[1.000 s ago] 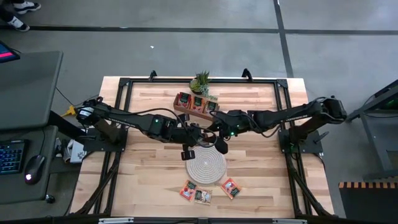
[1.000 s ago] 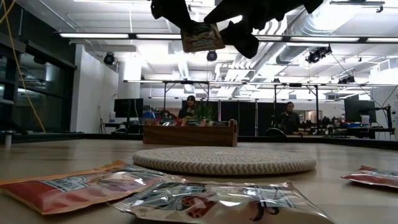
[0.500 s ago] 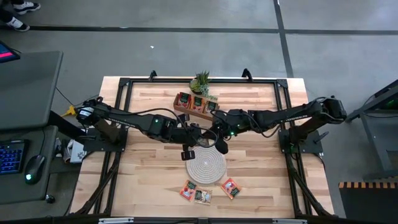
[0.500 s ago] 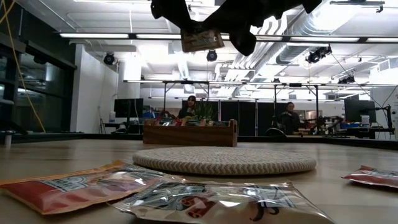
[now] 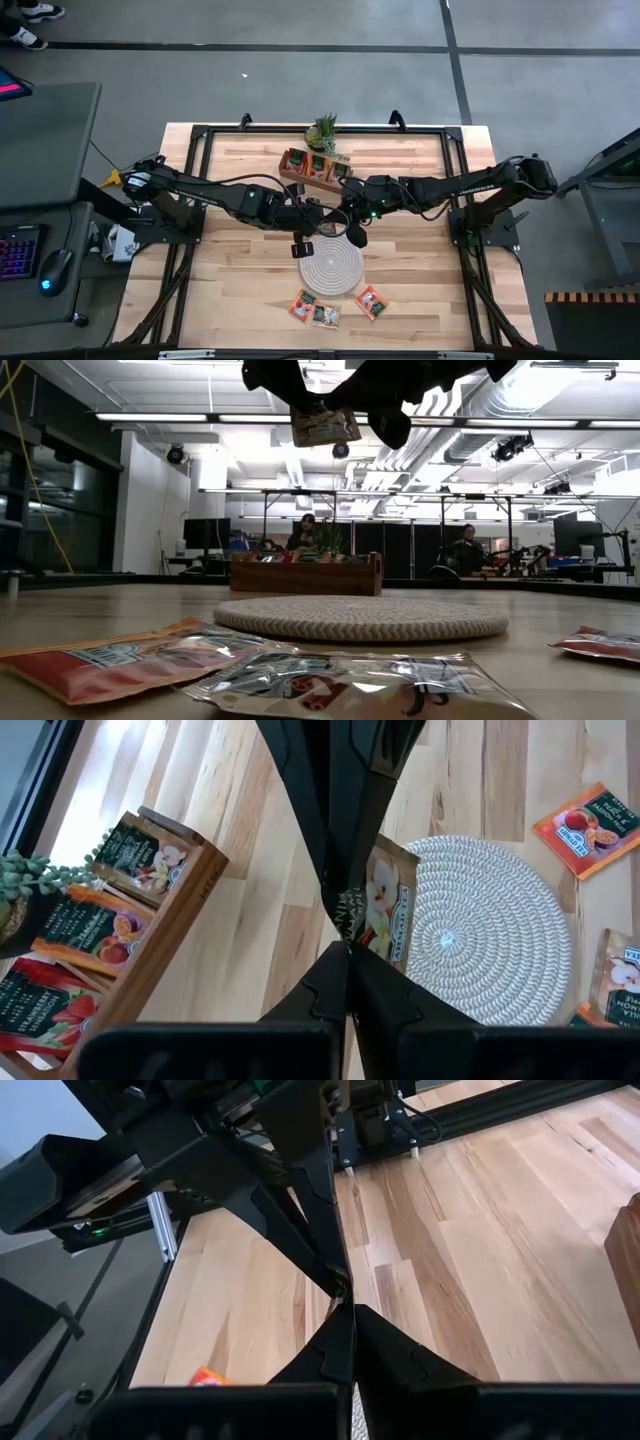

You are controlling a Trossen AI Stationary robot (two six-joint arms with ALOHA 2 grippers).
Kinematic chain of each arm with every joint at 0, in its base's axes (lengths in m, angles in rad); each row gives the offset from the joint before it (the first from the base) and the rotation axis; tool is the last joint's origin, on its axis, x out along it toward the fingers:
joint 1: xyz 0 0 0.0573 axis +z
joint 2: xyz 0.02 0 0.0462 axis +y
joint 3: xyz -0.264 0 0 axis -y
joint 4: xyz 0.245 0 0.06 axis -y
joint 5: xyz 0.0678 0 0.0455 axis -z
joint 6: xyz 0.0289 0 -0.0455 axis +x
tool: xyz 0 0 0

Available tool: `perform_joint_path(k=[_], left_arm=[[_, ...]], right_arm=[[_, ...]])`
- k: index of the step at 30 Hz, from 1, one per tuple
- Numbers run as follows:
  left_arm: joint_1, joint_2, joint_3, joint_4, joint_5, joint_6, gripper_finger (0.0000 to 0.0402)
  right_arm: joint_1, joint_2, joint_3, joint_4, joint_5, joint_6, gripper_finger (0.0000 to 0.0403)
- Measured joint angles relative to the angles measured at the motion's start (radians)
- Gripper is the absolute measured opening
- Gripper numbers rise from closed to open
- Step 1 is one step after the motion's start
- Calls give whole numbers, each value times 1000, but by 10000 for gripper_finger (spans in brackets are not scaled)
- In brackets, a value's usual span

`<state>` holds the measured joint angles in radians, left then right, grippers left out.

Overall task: Pick & Place Tea
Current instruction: Put the light brown tea bag into the right section of the wooden organizer

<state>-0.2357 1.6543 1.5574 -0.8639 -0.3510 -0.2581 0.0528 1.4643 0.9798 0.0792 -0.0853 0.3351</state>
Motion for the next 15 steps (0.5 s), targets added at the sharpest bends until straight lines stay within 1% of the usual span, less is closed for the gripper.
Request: perform_joint_path(k=[3,5,7,10,13,15], left_arm=[[0,0,0,-1,0,17,26],[0,0,0,-1,1,20,49],[0,0,0,-1,10,20,81],[0,0,0,-9,12,19,139],[0,-4,0,-21,-25,4,193],[0,-22,-2,-47,-77,-28,217]], right_arm=[[0,0,0,0,-1,0,1],[0,0,0,0,-1,0,1],[0,0,0,0,-1,0,1],[0,0,0,0,1,-3,0],[0,-1,0,-9,24,-4,0],[0,-1,0,-30,43,-4,0]])
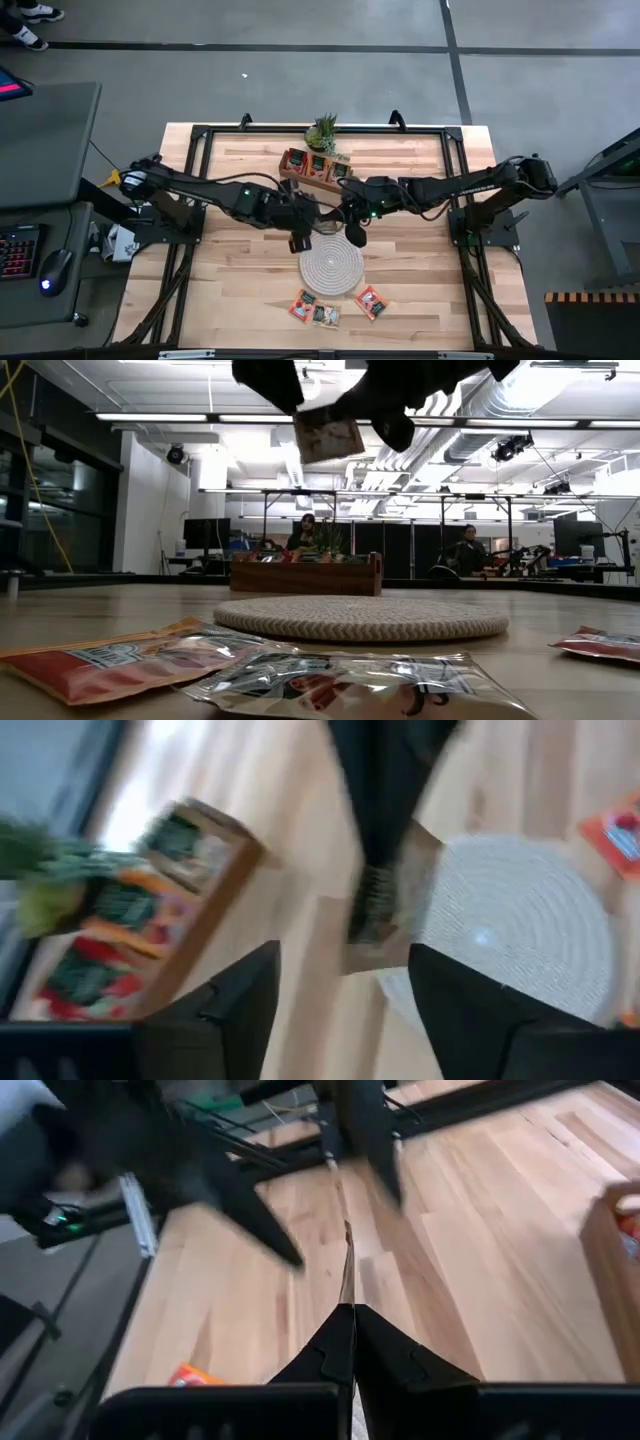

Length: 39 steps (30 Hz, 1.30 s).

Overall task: Pick & Place Tea
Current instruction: Put the light brown tea bag into the right section of the wooden organizer

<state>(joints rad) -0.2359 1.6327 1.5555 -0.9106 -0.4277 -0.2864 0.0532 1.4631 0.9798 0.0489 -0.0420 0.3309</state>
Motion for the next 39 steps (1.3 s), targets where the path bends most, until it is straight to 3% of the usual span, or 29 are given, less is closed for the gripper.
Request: perform_joint_path(k=[6,9,19,27,33,39], left_arm=[[0,-89,0,-112,-165,-48,232],[0,-152,1,-202,-233,-136,229],[-7,-327,2,-401,-363,-320,222],[-7,-387,-7,-471,-445,-327,222],[-6,-488,-145,-457,-475,-353,222],[-6,-590,-308,-316,-478,-381,222]], right_arm=[[-17,-1,0,-30,16,-18,0],[-40,-1,0,-53,82,-7,0],[-203,-1,-15,-69,189,-35,0],[-351,-2,-128,113,77,-61,0],[-418,5,-173,163,44,-107,0],[-445,49,-207,273,23,-92,0]])
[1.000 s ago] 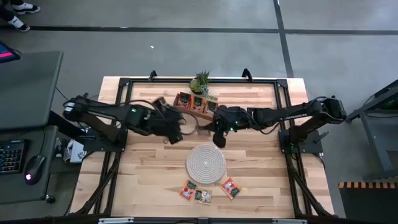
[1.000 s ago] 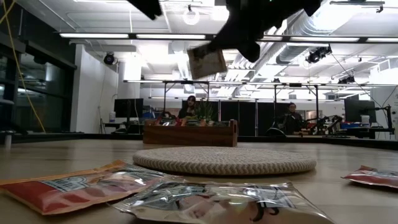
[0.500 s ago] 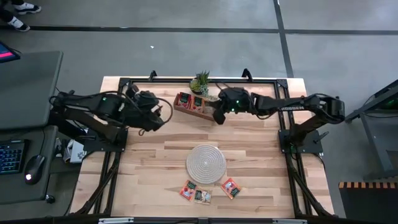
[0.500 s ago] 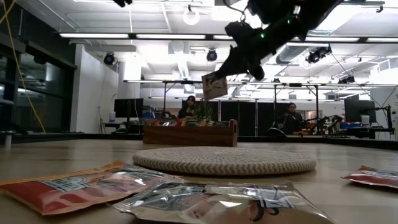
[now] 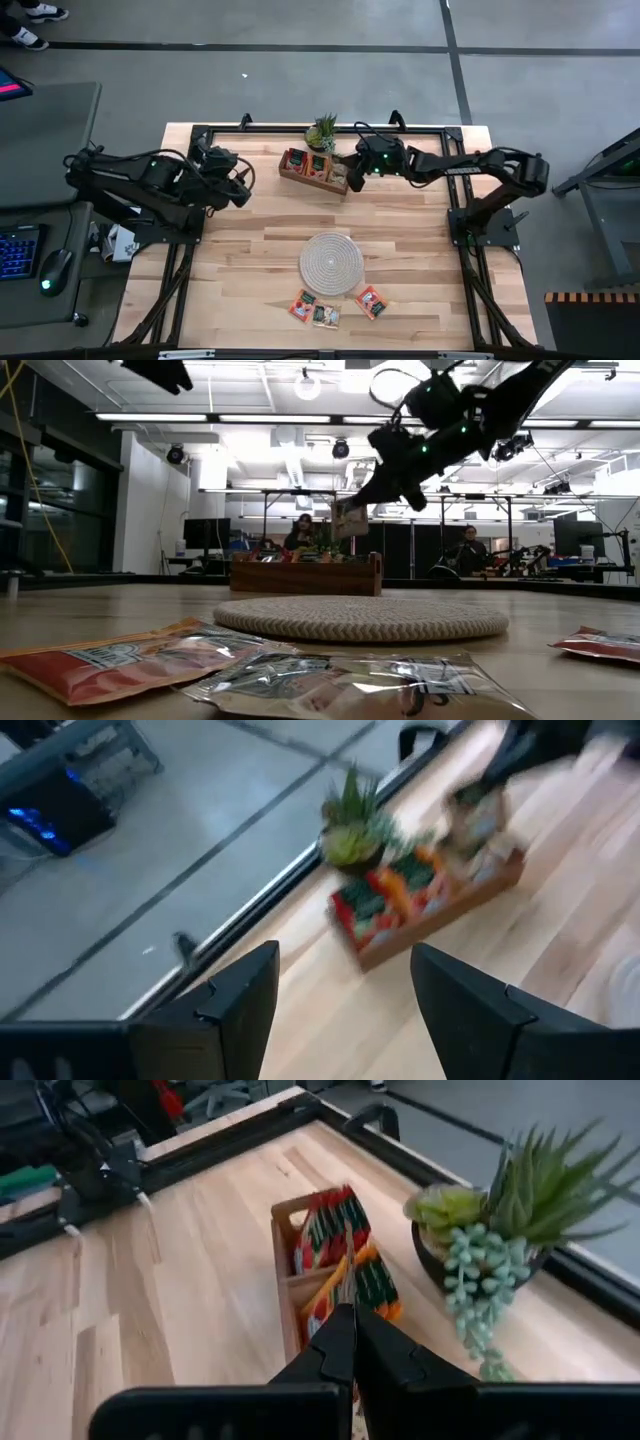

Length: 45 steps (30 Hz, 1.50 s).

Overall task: Pick & Place Tea
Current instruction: Put the light brown tea bag into the right section of the wooden organizer, then put the orange tea bag into the middle section of the wooden organizer

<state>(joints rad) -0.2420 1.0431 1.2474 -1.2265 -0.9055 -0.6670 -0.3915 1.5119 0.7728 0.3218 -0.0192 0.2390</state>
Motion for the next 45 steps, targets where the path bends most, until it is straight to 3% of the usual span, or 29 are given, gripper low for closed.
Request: perform_joint_path(k=[6,12,31,45], left_arm=[[6,-77,-133,146,0,-3,222],[7,-102,-206,162,9,-46,222],[6,-106,-210,183,4,-45,222],[6,-106,-210,179,-3,-47,222]], right_arm=[[-2,101,-4,34,-14,21,0],[-1,176,-4,49,-17,53,0],[-15,168,-2,-53,-32,72,4],[-28,138,-2,-64,-85,58,147]])
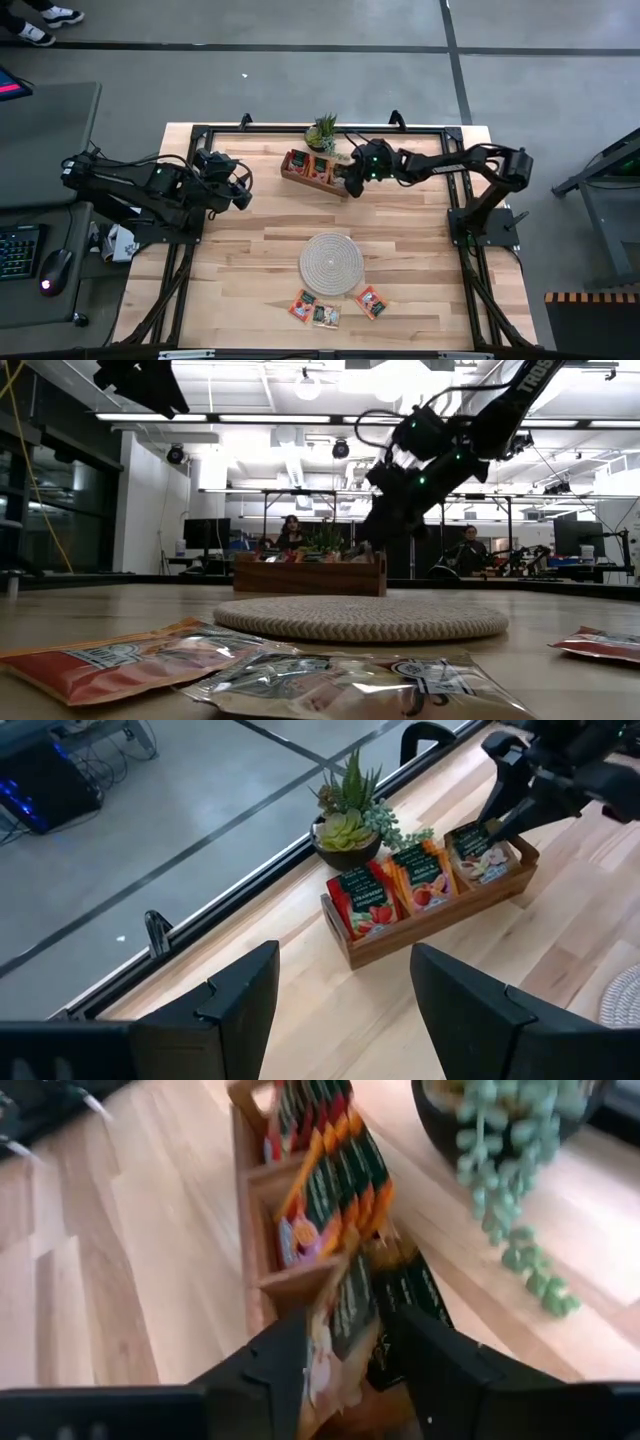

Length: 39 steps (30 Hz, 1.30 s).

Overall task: Pick & Place Tea
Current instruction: Put the orange tea bag into the middle section of the wooden organizer

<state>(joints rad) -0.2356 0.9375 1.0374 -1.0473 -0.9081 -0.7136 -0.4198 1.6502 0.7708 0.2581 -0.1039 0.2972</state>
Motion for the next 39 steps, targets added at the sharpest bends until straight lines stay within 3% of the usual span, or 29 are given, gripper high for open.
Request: perform_joint_path(k=[8,16,19,25,28,30,33,39], left_arm=[[0,0,1,8,42,-66,222],[-3,67,-13,41,208,-175,222],[-36,72,-105,168,256,-244,222],[-154,77,-353,640,336,-447,222],[-222,136,-417,891,316,-512,222],[-258,194,-420,969,266,-536,222],[-310,257,-390,1002,242,-576,222],[-381,418,-307,1003,312,-653,222]], right_arm=[[2,-182,0,-81,-14,-26,172],[74,-477,0,-352,-140,-77,158],[135,-573,0,-471,-137,-56,152],[319,-648,0,-637,-86,4,157],[443,-627,-9,-623,-40,12,159],[526,-604,-38,-577,-6,33,158],[636,-567,-95,-468,50,91,157],[778,-493,-173,-229,228,293,158]])
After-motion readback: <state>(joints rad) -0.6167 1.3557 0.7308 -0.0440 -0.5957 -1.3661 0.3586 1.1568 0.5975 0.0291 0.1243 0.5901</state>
